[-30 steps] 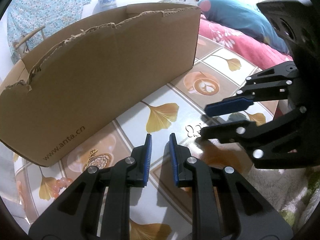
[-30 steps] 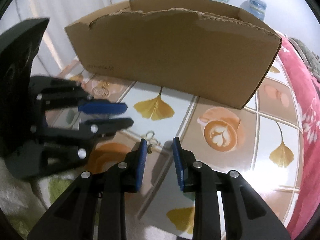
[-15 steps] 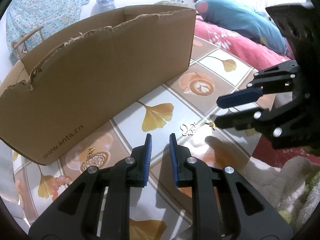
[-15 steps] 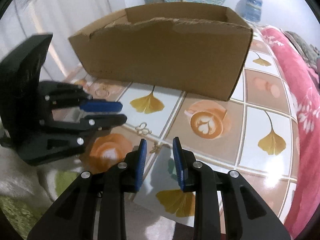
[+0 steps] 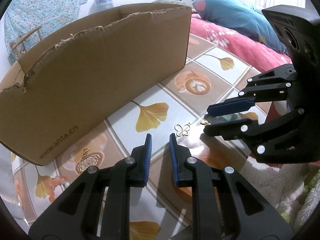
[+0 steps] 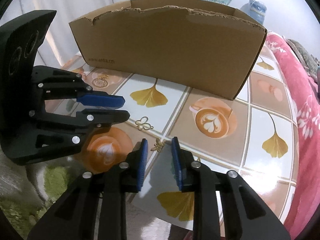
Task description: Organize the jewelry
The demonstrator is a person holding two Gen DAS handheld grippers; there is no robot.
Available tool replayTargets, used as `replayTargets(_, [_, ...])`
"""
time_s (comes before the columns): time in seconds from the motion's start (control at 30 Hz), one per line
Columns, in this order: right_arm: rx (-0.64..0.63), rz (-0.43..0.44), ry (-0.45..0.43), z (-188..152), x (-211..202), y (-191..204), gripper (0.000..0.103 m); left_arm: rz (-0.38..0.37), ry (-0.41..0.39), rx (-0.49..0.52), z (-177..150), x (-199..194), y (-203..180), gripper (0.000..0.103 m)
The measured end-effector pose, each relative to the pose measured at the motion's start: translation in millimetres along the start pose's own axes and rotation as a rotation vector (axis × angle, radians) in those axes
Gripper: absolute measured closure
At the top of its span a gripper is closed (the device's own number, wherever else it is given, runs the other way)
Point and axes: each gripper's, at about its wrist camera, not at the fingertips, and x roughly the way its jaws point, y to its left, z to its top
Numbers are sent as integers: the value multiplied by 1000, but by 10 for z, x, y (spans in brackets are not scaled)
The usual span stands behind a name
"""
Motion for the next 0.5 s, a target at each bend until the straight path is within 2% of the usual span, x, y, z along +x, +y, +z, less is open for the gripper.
replayTargets(0.17, [21,4,7,-10,-15,6,95,-4,-5,-6,14,4,1,86])
replayTargets(0.33, [37,-4,4,-22,-26,-71,95,-40,-17,-14,41,-8,-20,86])
replayTargets(0.43, [61,-15,0,-37,-45,-156,95,-81,-18,-32,71,3,-31,78])
replayTargets(0.5, [75,-31,-4,-53,-60,-216,95,-93,-14,-28,97,22,-60,77])
